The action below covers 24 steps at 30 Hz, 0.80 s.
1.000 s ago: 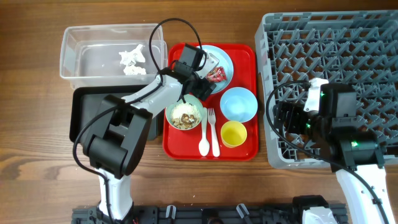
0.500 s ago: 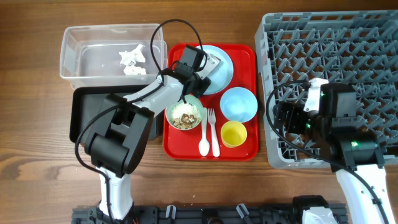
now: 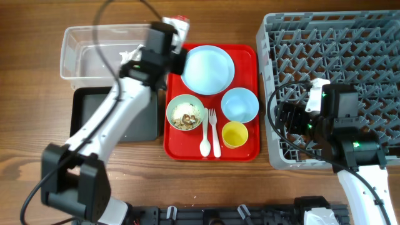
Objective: Sort waste into correct bins and load items into the dishwasher rack
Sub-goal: 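Drop the red wrapper into the clear bin with the left gripper, then grasp the yellow cup on the red tray with the left gripper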
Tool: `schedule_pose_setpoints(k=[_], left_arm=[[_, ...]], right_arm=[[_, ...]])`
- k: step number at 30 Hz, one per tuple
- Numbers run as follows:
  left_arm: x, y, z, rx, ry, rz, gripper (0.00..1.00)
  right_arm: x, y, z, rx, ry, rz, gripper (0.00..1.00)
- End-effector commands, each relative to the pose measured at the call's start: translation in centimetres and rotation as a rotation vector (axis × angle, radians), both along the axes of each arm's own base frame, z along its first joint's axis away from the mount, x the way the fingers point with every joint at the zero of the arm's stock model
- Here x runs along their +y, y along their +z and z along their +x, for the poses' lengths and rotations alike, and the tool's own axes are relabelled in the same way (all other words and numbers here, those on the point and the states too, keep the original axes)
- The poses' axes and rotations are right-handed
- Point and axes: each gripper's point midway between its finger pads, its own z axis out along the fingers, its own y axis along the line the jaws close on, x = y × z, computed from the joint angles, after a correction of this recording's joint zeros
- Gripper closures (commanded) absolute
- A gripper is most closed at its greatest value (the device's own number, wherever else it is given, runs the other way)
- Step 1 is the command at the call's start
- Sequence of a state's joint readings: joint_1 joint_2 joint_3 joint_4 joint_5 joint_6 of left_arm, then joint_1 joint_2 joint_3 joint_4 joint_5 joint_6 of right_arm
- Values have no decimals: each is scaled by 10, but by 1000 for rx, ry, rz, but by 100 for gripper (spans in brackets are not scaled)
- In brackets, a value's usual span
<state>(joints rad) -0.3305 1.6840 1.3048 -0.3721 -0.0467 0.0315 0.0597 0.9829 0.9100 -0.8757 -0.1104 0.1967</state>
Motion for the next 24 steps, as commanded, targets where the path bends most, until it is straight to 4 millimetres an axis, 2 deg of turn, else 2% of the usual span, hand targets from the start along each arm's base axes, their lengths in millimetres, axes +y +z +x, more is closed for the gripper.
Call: schedule_pose_setpoints(k=[1,5,6,9,11,12,15,17,18,21,24], left_arm=[[63,-13,11,71,270,-106,96],[100,-34,12,136,395,-139,96],[104,-38,13,144,407,-139,93],[110,-40,14,148,419,-140,66],[110,-38,15,142,417,-143,35],[110,-38,15,139,416,-143,28],[110,-28,14,121,412,-147,25],[104,-12,9,102,390,-170,16],[97,-3,5,99,363,-193,0],[71,24,-18,107,274,-254,0],[52,31,-39,146,243,-264,0]], right_arm=[[-2,7,3,-20,2,-10,0],[-2,7,4,-21,2,-10,0],[-2,7,4,-21,2,-11,0],[-2,7,3,-19,2,-10,0],[-2,7,3,-19,2,-10,0],[-2,7,3,-19,2,-10,0],[-2,7,3,-19,2,-11,0],[-2,7,3,-18,2,-11,0],[-2,7,3,-18,2,-11,0],[-2,7,3,-19,2,-10,0],[-2,7,3,-19,1,-9,0]])
